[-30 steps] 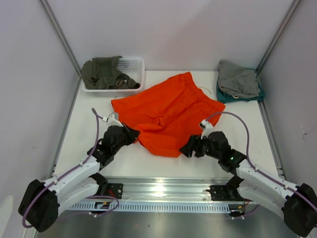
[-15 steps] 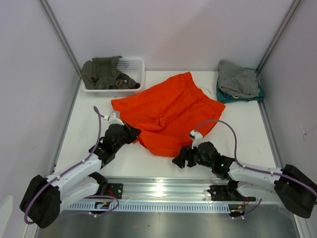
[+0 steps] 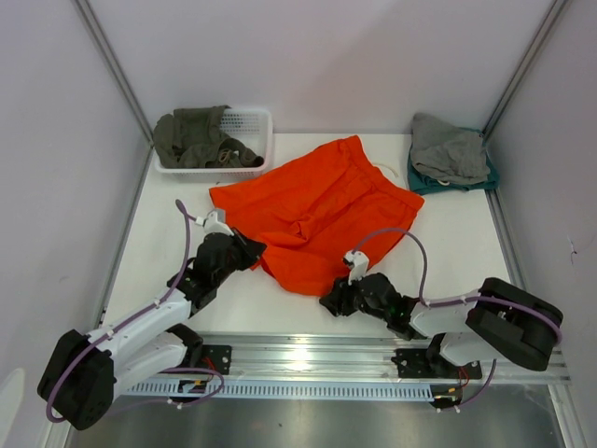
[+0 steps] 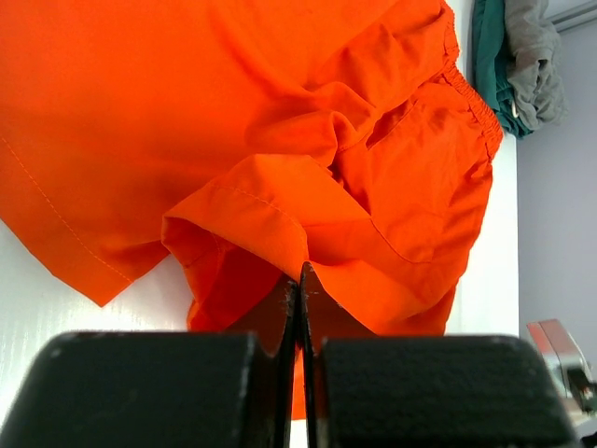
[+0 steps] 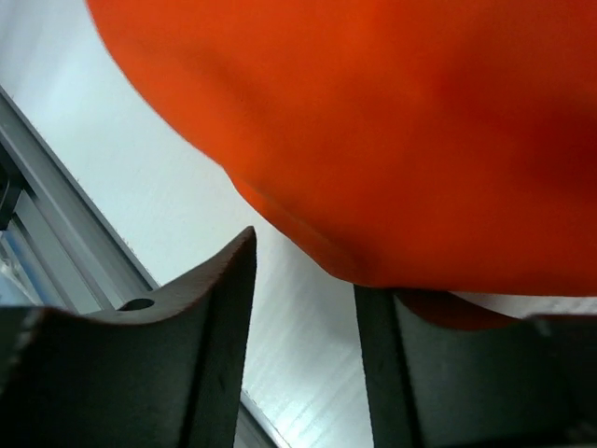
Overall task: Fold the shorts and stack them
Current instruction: Flatten the shorts out
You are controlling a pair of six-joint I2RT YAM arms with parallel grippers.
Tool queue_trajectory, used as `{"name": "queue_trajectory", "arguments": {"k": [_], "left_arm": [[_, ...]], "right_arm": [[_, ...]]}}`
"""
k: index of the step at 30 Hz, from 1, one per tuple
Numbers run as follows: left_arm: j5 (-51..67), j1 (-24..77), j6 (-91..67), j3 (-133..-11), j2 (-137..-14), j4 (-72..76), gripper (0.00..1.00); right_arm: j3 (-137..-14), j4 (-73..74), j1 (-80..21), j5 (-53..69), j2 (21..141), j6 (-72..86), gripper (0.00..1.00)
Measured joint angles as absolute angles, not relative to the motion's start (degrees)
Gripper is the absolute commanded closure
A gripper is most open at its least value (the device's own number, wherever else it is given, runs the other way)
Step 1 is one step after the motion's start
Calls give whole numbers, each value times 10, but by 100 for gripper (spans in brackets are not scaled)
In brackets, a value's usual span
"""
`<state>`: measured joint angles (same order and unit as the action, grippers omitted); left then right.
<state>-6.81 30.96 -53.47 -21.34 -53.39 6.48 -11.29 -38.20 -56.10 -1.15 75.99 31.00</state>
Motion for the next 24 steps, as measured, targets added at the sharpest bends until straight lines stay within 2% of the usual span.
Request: {"name": "queue_trajectory", "arguments": {"k": [1, 2, 3, 4, 8, 17, 24], "left_arm": [[-68, 309, -535, -213, -534, 65, 100], [-68, 309, -535, -213, -534, 65, 100], [-68, 308, -535, -213, -534, 65, 100], [-67, 307, -535, -213, -534, 65, 100], [-67, 306, -535, -213, -534, 66, 100], [-64, 301, -534, -213, -536, 70, 100], [-58, 300, -530, -213, -545, 74, 100]], "right_arm": [[-113, -390, -570, -18, 766, 307, 59], [-113, -397, -579, -27, 769, 303, 70], [-113, -405, -588, -35, 771, 297, 74], [-113, -413, -594, -40, 773, 294, 85], [-114, -421, -609, -56, 770, 287, 100], [-205, -184, -607, -13, 634, 409, 100], [-219, -77, -583, 118, 634, 548, 100]]}}
